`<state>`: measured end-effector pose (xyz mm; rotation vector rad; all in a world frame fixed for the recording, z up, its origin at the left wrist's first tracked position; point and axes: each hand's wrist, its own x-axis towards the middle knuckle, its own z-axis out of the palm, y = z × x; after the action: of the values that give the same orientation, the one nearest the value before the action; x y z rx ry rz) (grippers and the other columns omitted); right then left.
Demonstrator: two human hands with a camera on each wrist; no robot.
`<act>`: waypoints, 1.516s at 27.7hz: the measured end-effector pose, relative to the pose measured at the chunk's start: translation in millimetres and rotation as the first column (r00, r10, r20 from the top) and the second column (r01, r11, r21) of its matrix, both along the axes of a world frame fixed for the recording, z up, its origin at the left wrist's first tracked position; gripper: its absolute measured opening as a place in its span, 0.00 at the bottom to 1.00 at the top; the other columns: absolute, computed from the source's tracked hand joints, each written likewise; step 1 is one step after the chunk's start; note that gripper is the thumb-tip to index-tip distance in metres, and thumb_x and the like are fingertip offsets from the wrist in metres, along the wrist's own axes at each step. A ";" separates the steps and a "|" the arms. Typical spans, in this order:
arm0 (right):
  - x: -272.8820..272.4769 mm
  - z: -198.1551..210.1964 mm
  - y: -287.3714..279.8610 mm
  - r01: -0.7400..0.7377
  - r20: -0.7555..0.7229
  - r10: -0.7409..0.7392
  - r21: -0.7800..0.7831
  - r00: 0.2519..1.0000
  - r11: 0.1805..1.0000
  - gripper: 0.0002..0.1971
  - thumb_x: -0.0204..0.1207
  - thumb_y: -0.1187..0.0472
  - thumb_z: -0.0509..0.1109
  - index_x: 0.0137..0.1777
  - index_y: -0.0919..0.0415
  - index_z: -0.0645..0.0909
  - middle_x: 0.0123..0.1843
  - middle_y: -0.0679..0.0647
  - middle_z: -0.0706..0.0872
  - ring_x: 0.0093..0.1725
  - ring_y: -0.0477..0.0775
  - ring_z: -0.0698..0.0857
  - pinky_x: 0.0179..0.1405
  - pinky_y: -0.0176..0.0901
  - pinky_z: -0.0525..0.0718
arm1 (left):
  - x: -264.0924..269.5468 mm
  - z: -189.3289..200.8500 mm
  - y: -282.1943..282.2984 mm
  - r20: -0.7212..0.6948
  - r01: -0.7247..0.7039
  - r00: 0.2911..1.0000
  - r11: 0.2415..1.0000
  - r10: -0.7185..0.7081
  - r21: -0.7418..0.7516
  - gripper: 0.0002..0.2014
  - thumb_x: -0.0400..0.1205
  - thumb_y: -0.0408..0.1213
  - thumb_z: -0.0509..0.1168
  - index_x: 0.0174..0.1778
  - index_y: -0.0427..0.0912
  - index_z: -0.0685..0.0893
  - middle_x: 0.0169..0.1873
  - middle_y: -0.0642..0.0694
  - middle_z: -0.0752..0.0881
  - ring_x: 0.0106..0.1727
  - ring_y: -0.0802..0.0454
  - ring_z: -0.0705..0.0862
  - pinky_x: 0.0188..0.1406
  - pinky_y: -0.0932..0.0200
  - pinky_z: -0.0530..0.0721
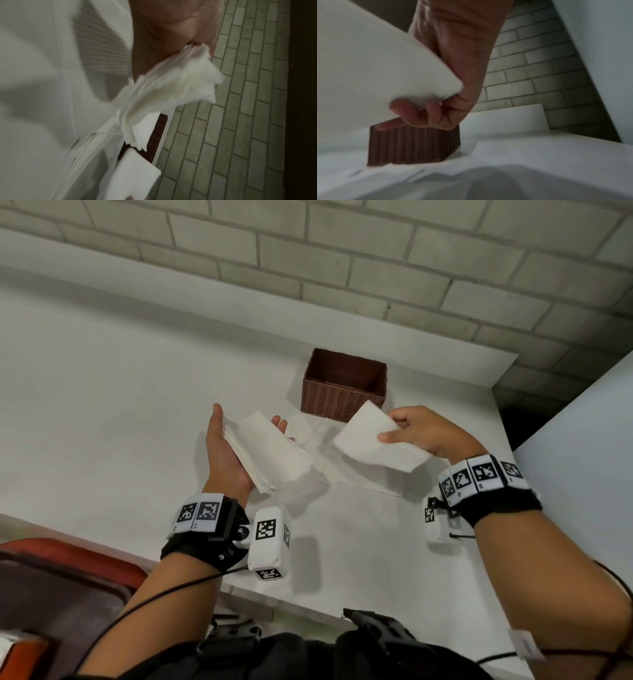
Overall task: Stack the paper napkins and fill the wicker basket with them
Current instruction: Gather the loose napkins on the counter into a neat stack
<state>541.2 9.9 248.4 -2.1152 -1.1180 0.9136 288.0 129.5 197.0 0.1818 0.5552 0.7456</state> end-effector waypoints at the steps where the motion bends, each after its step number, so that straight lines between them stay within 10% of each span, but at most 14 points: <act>1: -1.6 -2.7 5.7 -0.070 0.015 0.071 -0.070 0.997 0.995 0.05 0.72 0.63 0.75 0.43 0.52 0.84 0.40 0.47 0.88 0.41 0.49 0.86 0.38 0.34 0.83 | -0.7 1.3 -0.9 -0.002 -0.006 1.000 1.000 0.006 -0.003 0.39 0.73 0.65 0.63 0.73 0.42 0.69 0.60 0.32 0.85 0.53 0.38 0.89 0.46 0.44 0.85; 6: -7.3 -28.0 28.1 -0.195 -0.004 0.197 -0.168 0.980 0.966 0.01 0.73 0.63 0.74 0.43 0.57 0.85 0.38 0.48 0.86 0.40 0.46 0.83 0.41 0.33 0.79 | -5.5 4.0 -6.6 0.002 -0.012 1.000 1.000 0.012 0.002 0.31 0.75 0.64 0.61 0.60 0.40 0.77 0.55 0.33 0.86 0.51 0.39 0.89 0.39 0.45 0.89; 14: -6.5 -43.5 35.0 -0.203 0.124 0.231 -0.204 0.965 0.958 0.07 0.70 0.60 0.78 0.34 0.52 0.82 0.35 0.48 0.82 0.38 0.48 0.81 0.39 0.37 0.76 | -12.4 -3.4 -5.3 0.002 -0.029 1.000 0.999 0.029 0.012 0.39 0.73 0.65 0.62 0.74 0.41 0.71 0.58 0.34 0.86 0.52 0.39 0.89 0.48 0.43 0.86; 20: -12.5 -48.8 33.6 -0.168 0.355 0.283 -0.321 0.891 0.932 0.30 0.62 0.53 0.82 0.63 0.56 0.76 0.55 0.48 0.77 0.58 0.50 0.78 0.61 0.44 0.77 | -17.1 -6.9 -2.3 -0.020 -0.050 0.999 0.999 0.050 0.019 0.41 0.72 0.65 0.62 0.75 0.41 0.69 0.59 0.34 0.86 0.53 0.40 0.89 0.47 0.43 0.85; 31: -10.9 -22.3 36.4 -0.282 0.317 0.420 -0.400 0.850 0.872 0.18 0.71 0.55 0.76 0.58 0.61 0.83 0.57 0.55 0.86 0.54 0.54 0.82 0.54 0.43 0.76 | -36.2 7.4 9.9 0.001 -0.151 0.989 0.987 0.151 0.049 0.38 0.75 0.64 0.60 0.74 0.40 0.70 0.58 0.33 0.86 0.50 0.39 0.90 0.48 0.45 0.84; 37: -55.3 21.1 61.7 -0.504 0.328 0.597 -0.331 0.732 0.798 0.05 0.75 0.57 0.71 0.41 0.47 0.78 0.45 0.45 0.84 0.50 0.52 0.82 0.49 0.44 0.78 | -50.3 13.8 15.0 0.017 -0.196 0.981 0.979 0.195 0.051 0.37 0.75 0.63 0.61 0.74 0.40 0.69 0.58 0.33 0.86 0.52 0.39 0.89 0.50 0.43 0.83; 42: -109.4 15.2 93.4 -0.652 0.221 0.734 -0.347 0.642 0.674 0.05 0.71 0.56 0.75 0.45 0.55 0.86 0.41 0.47 0.87 0.41 0.49 0.84 0.42 0.41 0.78 | -67.4 20.3 18.3 0.019 -0.244 0.970 0.967 0.243 0.067 0.34 0.76 0.63 0.59 0.68 0.40 0.74 0.55 0.34 0.86 0.51 0.39 0.88 0.52 0.44 0.83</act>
<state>431.8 103.4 263.6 -2.0748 -2.2275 1.0627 220.6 147.9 217.3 0.1750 0.5478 1.0055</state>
